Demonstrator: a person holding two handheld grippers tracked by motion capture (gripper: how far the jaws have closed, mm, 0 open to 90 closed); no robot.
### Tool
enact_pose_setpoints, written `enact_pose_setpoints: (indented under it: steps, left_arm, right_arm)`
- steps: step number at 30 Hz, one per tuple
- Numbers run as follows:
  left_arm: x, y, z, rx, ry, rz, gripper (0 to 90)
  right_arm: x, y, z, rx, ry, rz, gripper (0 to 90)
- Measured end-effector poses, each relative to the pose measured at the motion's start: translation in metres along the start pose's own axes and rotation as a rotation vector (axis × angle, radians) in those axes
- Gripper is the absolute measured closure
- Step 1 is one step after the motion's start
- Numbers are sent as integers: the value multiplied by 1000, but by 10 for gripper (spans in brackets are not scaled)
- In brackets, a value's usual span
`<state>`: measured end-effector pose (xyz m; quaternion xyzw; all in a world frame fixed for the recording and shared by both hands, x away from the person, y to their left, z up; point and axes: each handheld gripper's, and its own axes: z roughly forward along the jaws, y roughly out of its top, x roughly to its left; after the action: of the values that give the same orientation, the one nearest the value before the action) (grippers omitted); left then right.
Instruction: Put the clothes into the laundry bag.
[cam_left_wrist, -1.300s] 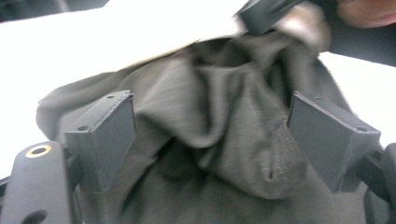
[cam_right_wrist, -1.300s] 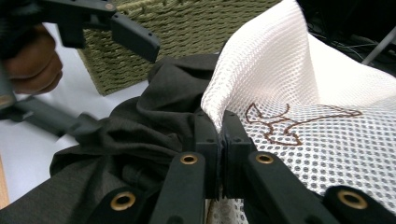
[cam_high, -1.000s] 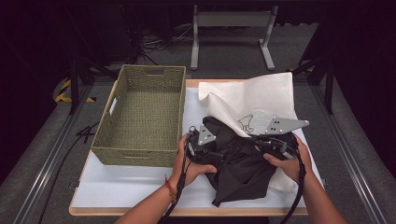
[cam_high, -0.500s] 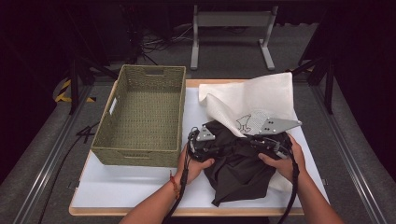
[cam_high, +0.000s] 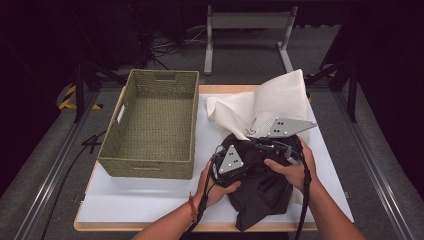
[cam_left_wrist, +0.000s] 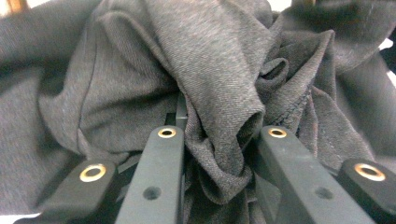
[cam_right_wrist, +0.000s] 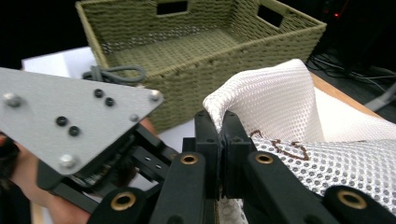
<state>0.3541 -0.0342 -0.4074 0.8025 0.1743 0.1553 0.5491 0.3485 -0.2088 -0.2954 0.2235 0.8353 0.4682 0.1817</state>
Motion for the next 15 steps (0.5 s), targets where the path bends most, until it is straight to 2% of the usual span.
enact_pose_setpoints:
  steps: [2, 4, 9, 12, 14, 15]
  left_arm:
    - [2, 2, 2, -13, 19, 2, 776]
    - [4, 4, 2, -37, 59, 8, 778]
    - [18, 11, 3, -89, 143, -37, 785]
    - [22, 19, 0, -128, 198, -47, 786]
    - [25, 23, -2, -132, 225, -48, 786]
    - [27, 23, -2, -138, 236, -61, 786]
  right_arm:
    - [2, 1, -4, -10, 11, 0, 882]
    - [2, 1, -8, -15, 16, 8, 882]
    - [0, 2, -22, -49, 45, 44, 882]
    - [3, 4, -25, -33, 28, 13, 883]
    - [5, 3, -26, -44, 40, 23, 882]
    - [7, 3, -27, -40, 44, 16, 882]
